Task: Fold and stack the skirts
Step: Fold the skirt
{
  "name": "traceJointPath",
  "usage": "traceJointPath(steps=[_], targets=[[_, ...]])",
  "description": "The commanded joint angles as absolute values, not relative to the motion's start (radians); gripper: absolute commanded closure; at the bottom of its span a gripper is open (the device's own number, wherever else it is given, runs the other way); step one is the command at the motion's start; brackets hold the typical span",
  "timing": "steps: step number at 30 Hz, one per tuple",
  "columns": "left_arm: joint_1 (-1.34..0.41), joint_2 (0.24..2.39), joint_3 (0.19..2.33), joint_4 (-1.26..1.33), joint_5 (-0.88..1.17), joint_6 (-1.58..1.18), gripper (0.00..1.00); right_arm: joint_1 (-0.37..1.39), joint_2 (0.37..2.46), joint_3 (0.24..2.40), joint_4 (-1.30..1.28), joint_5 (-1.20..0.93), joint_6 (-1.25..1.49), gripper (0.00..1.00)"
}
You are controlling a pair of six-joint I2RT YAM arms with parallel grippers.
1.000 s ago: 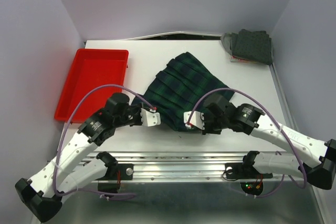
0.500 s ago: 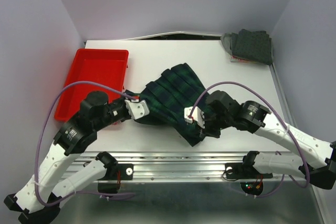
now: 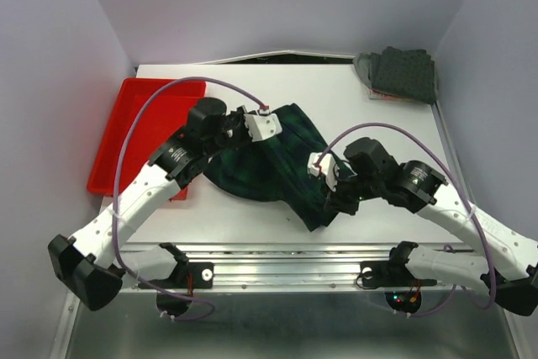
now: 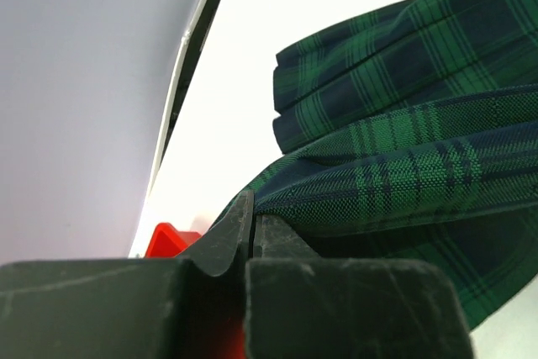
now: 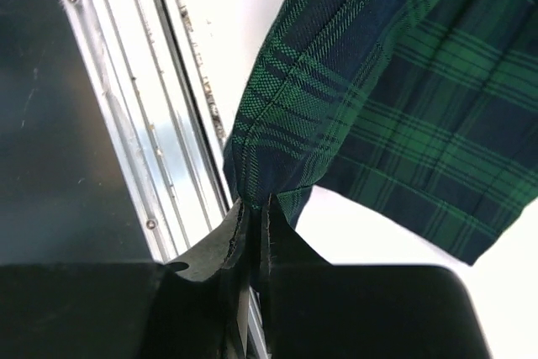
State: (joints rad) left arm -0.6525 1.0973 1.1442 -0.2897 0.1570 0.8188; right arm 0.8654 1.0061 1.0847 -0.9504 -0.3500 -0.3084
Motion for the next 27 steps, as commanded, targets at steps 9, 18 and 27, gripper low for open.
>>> traceJointPath(steps=[9, 18, 27], targets=[[-0.566, 1.316, 1.324, -0.038, 0.242, 0.824, 1.0, 0.335, 1.262, 1.169, -1.009, -0.761, -0.466, 0.99], [-0.561, 1.495, 1.451, -0.02, 0.295, 0.83, 1.0, 0.158, 1.348, 1.085, -1.02, -0.845, -0.59, 0.99], [-0.563, 1.716, 1.586, 0.064, 0.322, 0.81, 1.0, 0.037, 1.472, 1.016, -0.996, -0.882, -0.733, 0.99]])
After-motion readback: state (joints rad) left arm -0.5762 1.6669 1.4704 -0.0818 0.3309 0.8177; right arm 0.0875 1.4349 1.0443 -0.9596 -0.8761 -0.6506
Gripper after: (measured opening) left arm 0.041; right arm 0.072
